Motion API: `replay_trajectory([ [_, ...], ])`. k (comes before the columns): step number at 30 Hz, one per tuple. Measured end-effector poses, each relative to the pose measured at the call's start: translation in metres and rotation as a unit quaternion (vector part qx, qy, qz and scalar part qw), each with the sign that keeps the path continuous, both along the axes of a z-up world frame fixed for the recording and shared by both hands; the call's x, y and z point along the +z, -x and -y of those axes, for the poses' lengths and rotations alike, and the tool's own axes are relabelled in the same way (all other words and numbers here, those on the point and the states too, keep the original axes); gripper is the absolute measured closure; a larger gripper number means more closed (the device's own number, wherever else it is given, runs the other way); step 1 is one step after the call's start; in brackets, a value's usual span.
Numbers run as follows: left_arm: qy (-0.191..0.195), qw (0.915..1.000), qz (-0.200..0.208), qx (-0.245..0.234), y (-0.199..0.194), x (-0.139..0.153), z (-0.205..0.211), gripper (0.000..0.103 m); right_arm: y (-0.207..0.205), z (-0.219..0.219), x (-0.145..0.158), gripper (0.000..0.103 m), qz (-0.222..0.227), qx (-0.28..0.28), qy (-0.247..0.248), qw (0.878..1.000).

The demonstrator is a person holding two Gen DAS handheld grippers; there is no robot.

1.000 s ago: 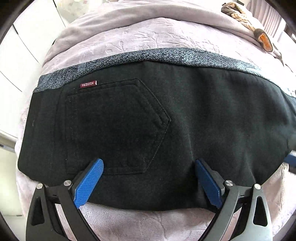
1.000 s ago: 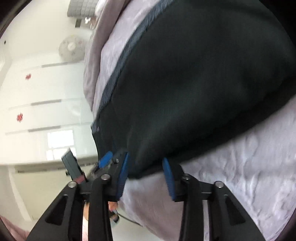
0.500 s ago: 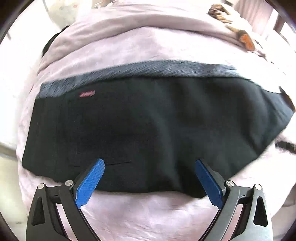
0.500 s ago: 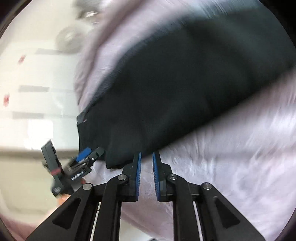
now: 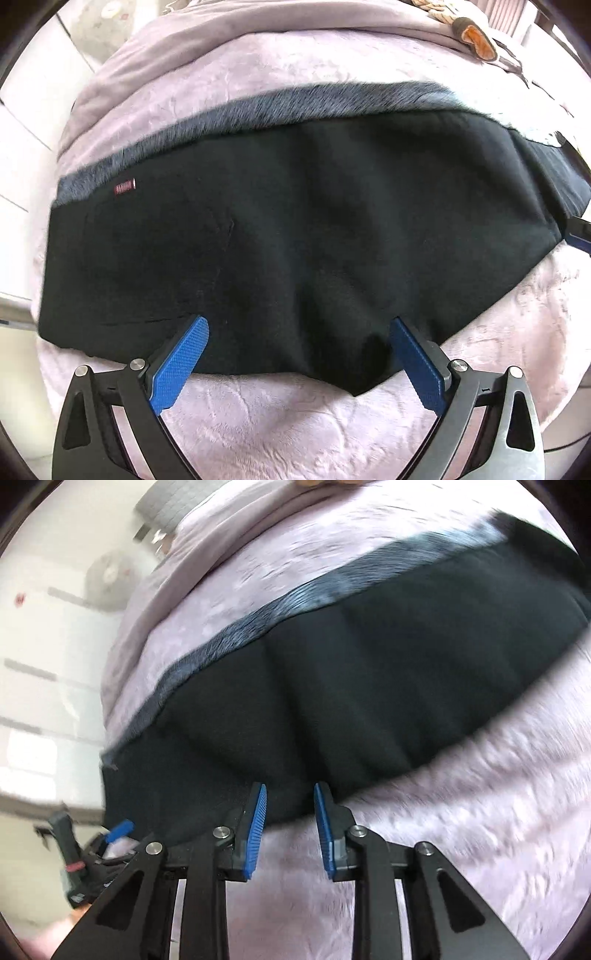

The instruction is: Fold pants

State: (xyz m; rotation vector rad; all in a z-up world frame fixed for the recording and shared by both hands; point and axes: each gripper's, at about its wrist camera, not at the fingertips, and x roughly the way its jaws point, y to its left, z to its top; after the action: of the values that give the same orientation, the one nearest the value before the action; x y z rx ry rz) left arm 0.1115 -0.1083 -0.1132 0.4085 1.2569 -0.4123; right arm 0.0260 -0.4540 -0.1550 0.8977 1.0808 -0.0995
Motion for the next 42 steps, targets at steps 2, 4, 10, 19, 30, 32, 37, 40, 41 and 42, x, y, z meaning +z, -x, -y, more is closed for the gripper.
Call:
replay_trajectory([
  [2, 0.008, 0.9999, 0.004, -0.007, 0.001, 0.012, 0.013, 0.003, 0.010, 0.012, 0.007, 0.072, 0.000, -0.010, -0.013, 1.000],
  [4, 0.022, 0.9997, 0.008, -0.012, 0.000, 0.025, 0.033, 0.003, 0.019, 0.021, 0.017, 0.072, -0.001, -0.012, -0.001, 1.000],
  [10, 0.044, 0.9973, 0.052, -0.027, -0.033, 0.038, 0.123, 0.003, 0.014, 0.041, 0.036, 0.072, 0.014, -0.022, -0.006, 1.000],
  [19, 0.025, 0.9957, 0.063, 0.064, -0.096, -0.030, 0.155, 0.003, -0.121, 0.033, -0.001, 0.072, 0.021, 0.086, 0.047, 0.995],
  [30, 0.013, 0.9964, 0.039, 0.075, -0.095, -0.017, 0.149, 0.003, -0.087, 0.105, -0.002, 0.078, 0.015, -0.039, 0.036, 0.998],
  [32, 0.009, 0.9969, 0.030, 0.073, -0.087, -0.009, 0.148, 0.003, -0.073, 0.103, 0.008, 0.077, 0.020, -0.031, 0.023, 0.999],
  [37, -0.002, 0.9983, 0.003, 0.059, -0.058, 0.004, 0.155, 0.003, -0.033, 0.099, 0.029, 0.060, 0.017, -0.033, -0.002, 0.999],
  [40, -0.003, 0.9989, -0.011, 0.045, -0.035, 0.013, 0.163, 0.003, -0.013, 0.095, 0.032, 0.060, 0.012, -0.035, -0.021, 0.999],
  [41, -0.002, 0.9990, -0.015, 0.041, -0.032, 0.017, 0.167, 0.003, -0.008, 0.093, 0.033, 0.060, 0.009, -0.036, -0.023, 0.999],
  [42, -0.001, 0.9992, -0.020, 0.034, -0.023, 0.019, 0.173, 0.003, -0.002, 0.092, 0.034, 0.059, 0.007, -0.037, -0.024, 0.999],
])
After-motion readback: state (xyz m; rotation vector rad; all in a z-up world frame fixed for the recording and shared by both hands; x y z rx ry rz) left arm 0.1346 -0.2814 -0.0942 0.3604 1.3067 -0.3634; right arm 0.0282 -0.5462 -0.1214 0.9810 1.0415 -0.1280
